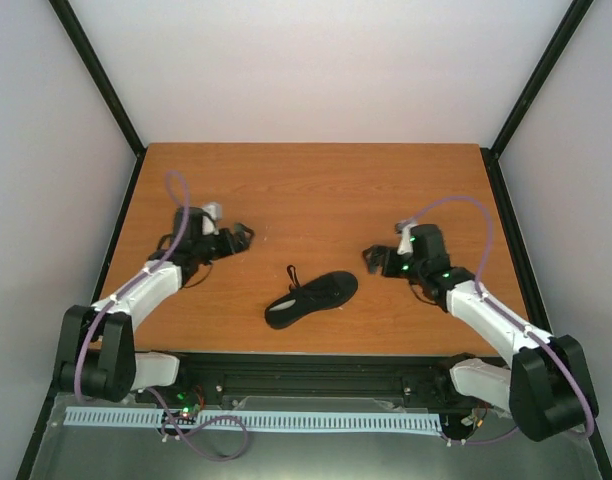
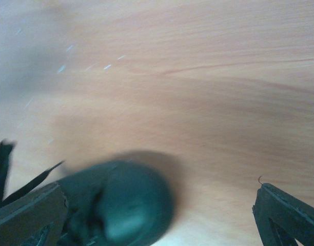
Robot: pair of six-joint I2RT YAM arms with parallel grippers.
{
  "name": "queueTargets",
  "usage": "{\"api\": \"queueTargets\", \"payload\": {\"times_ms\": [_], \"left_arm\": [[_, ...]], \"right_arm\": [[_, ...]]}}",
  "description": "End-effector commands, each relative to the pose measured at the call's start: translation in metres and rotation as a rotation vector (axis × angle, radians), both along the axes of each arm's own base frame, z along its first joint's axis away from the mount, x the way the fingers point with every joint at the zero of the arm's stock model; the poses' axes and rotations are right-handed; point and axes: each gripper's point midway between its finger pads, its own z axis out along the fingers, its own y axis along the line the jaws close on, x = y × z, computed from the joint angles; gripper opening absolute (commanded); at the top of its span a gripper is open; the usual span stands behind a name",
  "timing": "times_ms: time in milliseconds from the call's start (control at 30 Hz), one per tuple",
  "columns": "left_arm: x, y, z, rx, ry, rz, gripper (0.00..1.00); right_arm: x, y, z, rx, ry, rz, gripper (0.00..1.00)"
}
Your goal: Tie the shoes
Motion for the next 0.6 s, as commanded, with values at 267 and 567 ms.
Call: {"api": "queueTargets", "payload": {"times_ms": [267,567], "left_arm": [[0.006,0.234,0.037,0.155,-0.255,0.780,1.00],[0.019,0.239,0.023,0.272,-0.336,0.749,1.00]], "right_arm": [[0.066,-0.229,0.035,-0.136,-0.295,-0.708,1.00],[0.057,-0.266,0.019,-0.284,-0.386,-0.899,1.00]]}}
